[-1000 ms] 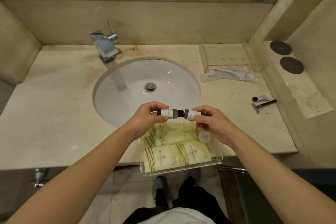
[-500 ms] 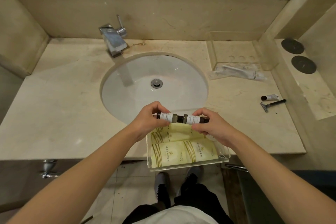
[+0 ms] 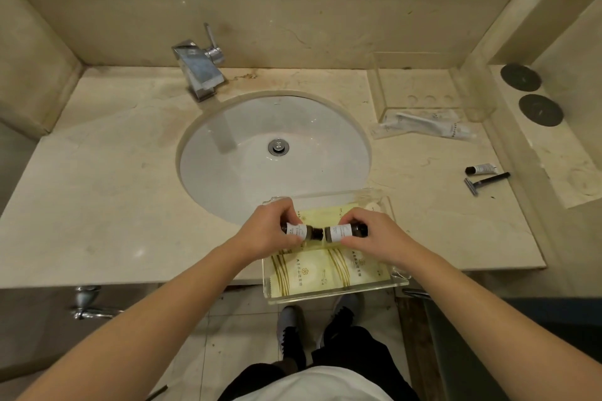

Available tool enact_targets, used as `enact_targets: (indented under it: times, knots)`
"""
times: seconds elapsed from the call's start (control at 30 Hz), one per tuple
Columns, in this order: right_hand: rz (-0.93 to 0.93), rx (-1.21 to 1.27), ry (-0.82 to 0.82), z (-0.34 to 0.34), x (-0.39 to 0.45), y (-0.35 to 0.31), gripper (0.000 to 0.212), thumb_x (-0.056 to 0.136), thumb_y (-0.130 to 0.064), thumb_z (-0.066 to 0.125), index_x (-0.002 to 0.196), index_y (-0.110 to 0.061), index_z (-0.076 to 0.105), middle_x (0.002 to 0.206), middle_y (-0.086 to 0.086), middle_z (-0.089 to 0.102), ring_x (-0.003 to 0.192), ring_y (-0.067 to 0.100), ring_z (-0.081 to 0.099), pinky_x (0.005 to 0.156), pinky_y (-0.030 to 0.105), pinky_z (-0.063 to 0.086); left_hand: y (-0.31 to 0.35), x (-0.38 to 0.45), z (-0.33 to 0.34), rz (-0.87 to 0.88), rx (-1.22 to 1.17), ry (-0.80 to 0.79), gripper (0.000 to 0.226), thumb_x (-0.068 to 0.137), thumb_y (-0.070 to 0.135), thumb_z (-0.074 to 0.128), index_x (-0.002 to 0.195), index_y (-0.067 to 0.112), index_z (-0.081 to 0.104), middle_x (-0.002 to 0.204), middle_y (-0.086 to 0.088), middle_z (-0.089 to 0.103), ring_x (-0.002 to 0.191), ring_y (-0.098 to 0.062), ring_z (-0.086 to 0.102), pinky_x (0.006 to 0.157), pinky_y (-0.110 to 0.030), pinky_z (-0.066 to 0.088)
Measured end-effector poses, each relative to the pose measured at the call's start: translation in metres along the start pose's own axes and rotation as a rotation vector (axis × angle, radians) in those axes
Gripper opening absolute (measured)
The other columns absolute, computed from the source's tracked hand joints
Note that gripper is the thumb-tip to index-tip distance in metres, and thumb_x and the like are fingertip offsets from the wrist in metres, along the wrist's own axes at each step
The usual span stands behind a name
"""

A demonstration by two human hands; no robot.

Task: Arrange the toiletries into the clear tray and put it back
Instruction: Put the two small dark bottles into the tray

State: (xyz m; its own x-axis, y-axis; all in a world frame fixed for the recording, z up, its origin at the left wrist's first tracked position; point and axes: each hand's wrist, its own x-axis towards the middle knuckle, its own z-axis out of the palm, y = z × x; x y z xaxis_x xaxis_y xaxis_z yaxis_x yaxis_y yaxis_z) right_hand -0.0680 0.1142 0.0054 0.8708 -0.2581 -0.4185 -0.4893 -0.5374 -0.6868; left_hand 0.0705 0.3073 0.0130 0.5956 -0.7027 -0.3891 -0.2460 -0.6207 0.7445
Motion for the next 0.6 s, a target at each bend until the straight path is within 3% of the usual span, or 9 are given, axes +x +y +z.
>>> enact_targets:
  times: [0.1,0.23,0.37,0.47,0.6]
  knots:
    - [-0.005,-0.135,-0.035,0.007,0.000,0.004,0.020,0.081,-0.026,0.069,0.100,-0.028,0.063,0.095,-0.008,0.065,0.086,0.010,0.060,0.076,0.034,0.052,-0.005,-0.003,0.006,0.058,0.152,-0.036,0.032,0.071,0.015,0.076,0.067,0.029,0.047,0.092,0.004,0.069,0.093,-0.019,0.064,0.080,-0.038,0.054]
    - [-0.067,-0.273,-0.003,0.016,0.004,0.009,0.024,0.081,-0.032,0.068,0.104,-0.029,0.061,0.099,-0.008,0.057,0.094,0.012,0.052,0.084,0.036,0.048,-0.010,-0.003,0.011,0.118,0.354,-0.074,0.032,0.072,0.018,0.071,0.062,0.030,0.042,0.080,0.008,0.065,0.091,-0.015,0.064,0.081,-0.031,0.044]
    - [-0.117,-0.359,0.037,0.022,0.004,0.009,0.028,0.081,-0.037,0.068,0.108,-0.029,0.064,0.098,-0.007,0.048,0.096,0.013,0.043,0.080,0.029,0.037,-0.008,-0.002,0.011,0.135,0.402,-0.097,0.022,0.072,0.024,0.075,0.082,0.026,0.055,0.083,0.009,0.060,0.081,-0.014,0.057,0.074,-0.027,0.033]
    - [-0.132,-0.374,0.036,0.026,0.003,0.009,0.030,0.081,-0.037,0.068,0.110,-0.029,0.064,0.098,-0.007,0.048,0.096,0.014,0.044,0.083,0.030,0.038,-0.007,-0.002,0.009,0.149,0.424,-0.122,0.028,0.073,0.030,0.077,0.096,0.023,0.063,0.095,0.007,0.064,0.088,-0.014,0.058,0.082,-0.028,0.040]
    - [-0.140,-0.381,0.057,0.028,0.003,0.009,0.031,0.083,-0.036,0.068,0.112,-0.028,0.064,0.101,-0.007,0.050,0.097,0.013,0.043,0.083,0.028,0.035,-0.007,-0.002,0.008,0.158,0.438,-0.123,0.030,0.072,0.034,0.078,0.098,0.022,0.067,0.097,0.006,0.066,0.089,-0.015,0.059,0.084,-0.029,0.043]
